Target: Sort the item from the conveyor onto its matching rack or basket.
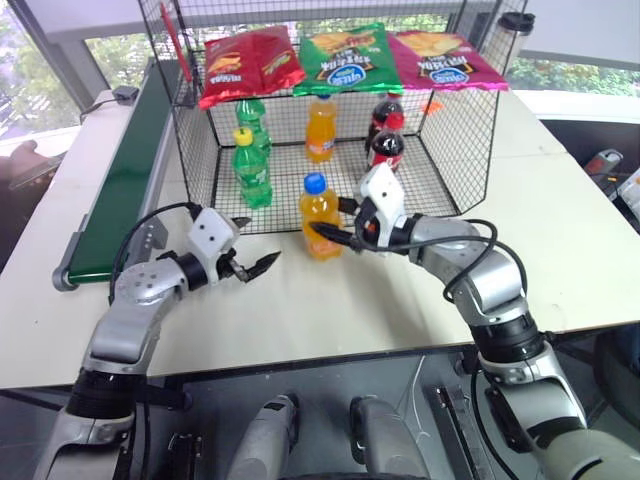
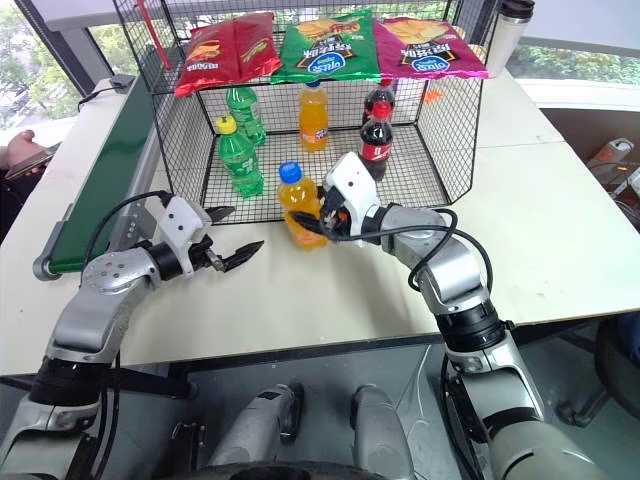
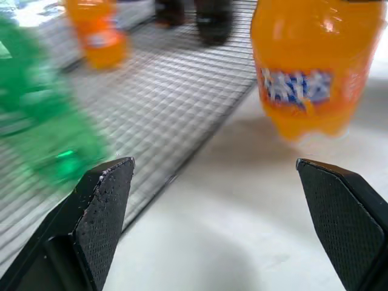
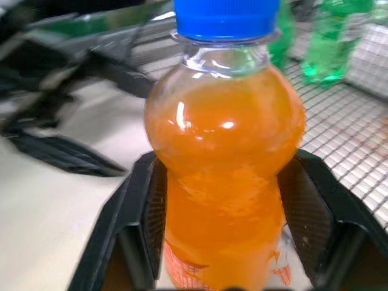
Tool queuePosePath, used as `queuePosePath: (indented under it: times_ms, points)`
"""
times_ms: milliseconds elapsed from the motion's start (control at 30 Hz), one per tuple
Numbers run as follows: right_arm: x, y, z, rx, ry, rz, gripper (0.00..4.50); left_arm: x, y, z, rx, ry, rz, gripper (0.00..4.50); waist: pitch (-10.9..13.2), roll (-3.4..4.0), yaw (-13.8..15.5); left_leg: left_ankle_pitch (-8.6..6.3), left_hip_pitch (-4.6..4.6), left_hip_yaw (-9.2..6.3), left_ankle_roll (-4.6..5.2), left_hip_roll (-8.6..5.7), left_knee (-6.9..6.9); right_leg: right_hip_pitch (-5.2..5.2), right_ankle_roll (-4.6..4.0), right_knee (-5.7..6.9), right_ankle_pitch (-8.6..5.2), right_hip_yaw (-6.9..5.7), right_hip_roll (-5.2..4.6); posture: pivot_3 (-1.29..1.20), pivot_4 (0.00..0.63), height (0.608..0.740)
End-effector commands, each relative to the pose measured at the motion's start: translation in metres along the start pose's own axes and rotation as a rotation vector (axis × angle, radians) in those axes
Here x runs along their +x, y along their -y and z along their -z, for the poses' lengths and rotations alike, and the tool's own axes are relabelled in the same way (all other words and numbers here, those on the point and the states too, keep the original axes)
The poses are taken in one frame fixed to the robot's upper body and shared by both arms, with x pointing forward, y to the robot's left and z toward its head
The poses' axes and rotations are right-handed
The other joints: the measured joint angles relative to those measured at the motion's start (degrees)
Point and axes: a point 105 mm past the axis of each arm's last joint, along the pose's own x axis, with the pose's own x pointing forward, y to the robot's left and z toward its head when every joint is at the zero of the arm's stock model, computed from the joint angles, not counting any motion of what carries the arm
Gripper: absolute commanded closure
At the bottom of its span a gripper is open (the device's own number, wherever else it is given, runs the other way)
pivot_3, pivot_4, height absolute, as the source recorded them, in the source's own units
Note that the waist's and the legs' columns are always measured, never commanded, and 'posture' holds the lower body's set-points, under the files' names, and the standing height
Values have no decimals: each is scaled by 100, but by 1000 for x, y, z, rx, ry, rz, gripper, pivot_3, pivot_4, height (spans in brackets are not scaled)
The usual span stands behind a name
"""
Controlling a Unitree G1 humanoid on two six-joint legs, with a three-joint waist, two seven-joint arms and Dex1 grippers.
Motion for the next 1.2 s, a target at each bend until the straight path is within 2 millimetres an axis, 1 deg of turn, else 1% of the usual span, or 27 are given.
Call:
queuePosePath:
  times_ms: [33, 200, 367, 600, 767, 1033, 1100, 1133, 1200]
  points:
    - [3, 23, -34, -52, 125, 124, 2389, -13, -8, -10, -2, 34, -82, 47, 0, 0, -16, 0, 0, 2, 0, 0, 0, 0, 1, -2, 1, 0, 0, 0, 150, 739]
    - [16, 47, -40, -43, 157, 245, 2389, -18, -11, -11, -29, 47, -156, 47, 0, 0, -15, 1, 2, 2, -1, 2, 0, -1, 3, 3, 6, 1, 7, 0, 150, 739]
    - [31, 64, -41, -31, 175, 323, 2389, -14, -12, -14, -40, 72, -217, 47, 0, 1, -27, 1, 3, 3, -1, 4, 0, -1, 3, 3, 8, 4, 22, 0, 150, 739]
    - [53, 66, -45, -25, 206, 321, 2389, -1, -6, -14, -41, 82, -232, 47, 0, 2, -44, 2, 4, 5, -2, 5, -1, -3, 14, 5, 14, 7, 27, 0, 150, 739]
    - [65, 64, -44, -18, 213, 314, 2389, 4, -2, -12, -47, 81, -238, 47, 0, 2, -46, 2, 5, 7, -2, 5, -1, -4, 14, 6, 15, 11, 29, 0, 150, 739]
    - [71, 67, -35, -17, 198, 319, 2389, 4, -1, -13, -45, 82, -241, 47, 0, 3, -48, 2, 5, 7, -2, 4, -1, -4, 14, 6, 15, 14, 30, 0, 150, 739]
    - [71, 70, -32, -19, 188, 326, 1367, 4, 0, -13, -45, 82, -242, 0, 0, 3, -51, 2, 5, 8, -2, 4, -1, -4, 14, 6, 15, 14, 31, 0, 150, 739]
    - [71, 70, -30, -20, 184, 328, 1040, 4, -1, -13, -45, 81, -242, 0, 1, 4, -54, 2, 5, 8, -2, 4, -1, -4, 14, 6, 15, 15, 31, 0, 150, 739]
    - [70, 71, -28, -23, 181, 329, 34, 4, -1, -13, -45, 81, -242, 0, 0, 4, -54, 2, 5, 8, -2, 4, -1, -4, 14, 7, 15, 15, 31, 0, 150, 739]
